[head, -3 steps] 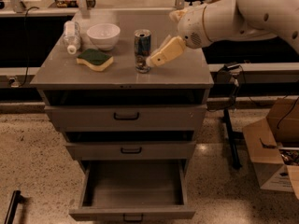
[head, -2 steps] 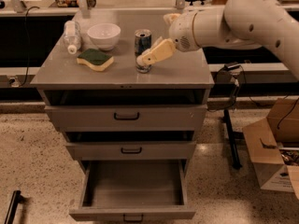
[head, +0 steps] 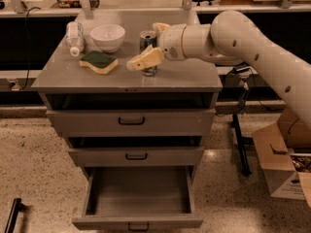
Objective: Place redbull can into bottom drawer
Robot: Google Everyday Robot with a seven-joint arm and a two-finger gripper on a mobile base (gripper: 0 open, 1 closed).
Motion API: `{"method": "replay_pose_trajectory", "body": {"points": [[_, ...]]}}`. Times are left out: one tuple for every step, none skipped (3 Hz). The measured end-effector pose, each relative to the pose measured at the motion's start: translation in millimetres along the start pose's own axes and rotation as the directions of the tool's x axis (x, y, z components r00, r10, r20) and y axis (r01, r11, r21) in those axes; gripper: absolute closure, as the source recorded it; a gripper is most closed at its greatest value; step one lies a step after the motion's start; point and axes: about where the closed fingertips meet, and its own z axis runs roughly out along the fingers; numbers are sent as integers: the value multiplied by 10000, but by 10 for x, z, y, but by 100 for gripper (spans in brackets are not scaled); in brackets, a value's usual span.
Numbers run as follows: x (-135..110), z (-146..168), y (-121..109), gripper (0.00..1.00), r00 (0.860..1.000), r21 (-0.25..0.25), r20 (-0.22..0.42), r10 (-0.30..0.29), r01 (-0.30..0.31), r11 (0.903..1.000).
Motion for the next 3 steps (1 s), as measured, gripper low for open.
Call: {"method": "replay_pose_trajectory", "body": {"points": [[1, 7, 2, 0, 10000, 14, 13, 17, -17, 10000], [19, 16, -40, 0, 9996, 373, 153, 248, -254, 9990], [56, 86, -51, 18, 9987, 426, 155, 490, -496, 9979]]}}
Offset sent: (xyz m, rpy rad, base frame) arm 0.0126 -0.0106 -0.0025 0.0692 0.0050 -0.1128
